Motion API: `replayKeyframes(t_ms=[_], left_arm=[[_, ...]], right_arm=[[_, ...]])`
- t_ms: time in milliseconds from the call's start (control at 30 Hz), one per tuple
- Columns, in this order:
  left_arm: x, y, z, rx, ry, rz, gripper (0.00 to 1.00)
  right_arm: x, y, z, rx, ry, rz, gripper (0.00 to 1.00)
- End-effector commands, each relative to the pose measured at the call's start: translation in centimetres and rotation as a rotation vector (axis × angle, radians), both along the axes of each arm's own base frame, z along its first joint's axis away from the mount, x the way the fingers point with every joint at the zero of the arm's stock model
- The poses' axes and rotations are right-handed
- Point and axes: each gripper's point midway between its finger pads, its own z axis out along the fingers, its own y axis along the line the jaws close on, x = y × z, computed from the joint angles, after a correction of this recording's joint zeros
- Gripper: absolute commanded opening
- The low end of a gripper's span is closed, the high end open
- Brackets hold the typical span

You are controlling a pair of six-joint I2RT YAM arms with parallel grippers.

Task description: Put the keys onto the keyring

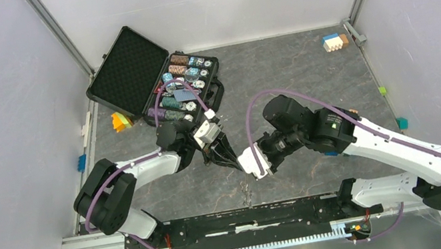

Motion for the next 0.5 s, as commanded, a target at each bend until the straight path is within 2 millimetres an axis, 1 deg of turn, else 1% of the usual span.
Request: replayKeyframes(t_ms=[0, 300, 467], left_arm=[[-1.1, 0.9, 0.8, -0.079, -0.176, -0.075, 0.05], [-1.0, 1.1, 1.2, -0.089, -0.188, -0.069, 0.04], [-1.0, 1.1, 1.1, -0.103, -0.196, -0.059, 0.02]], right_arm=[[2.3, 2.5, 3.3, 0.108, -0.075, -0.038, 0.00], [3.1, 3.0, 2.5, 0.065, -0.041, -0.084, 0.00], [3.2, 3.1, 1.5, 0.041, -0.027, -0.092, 0.00]])
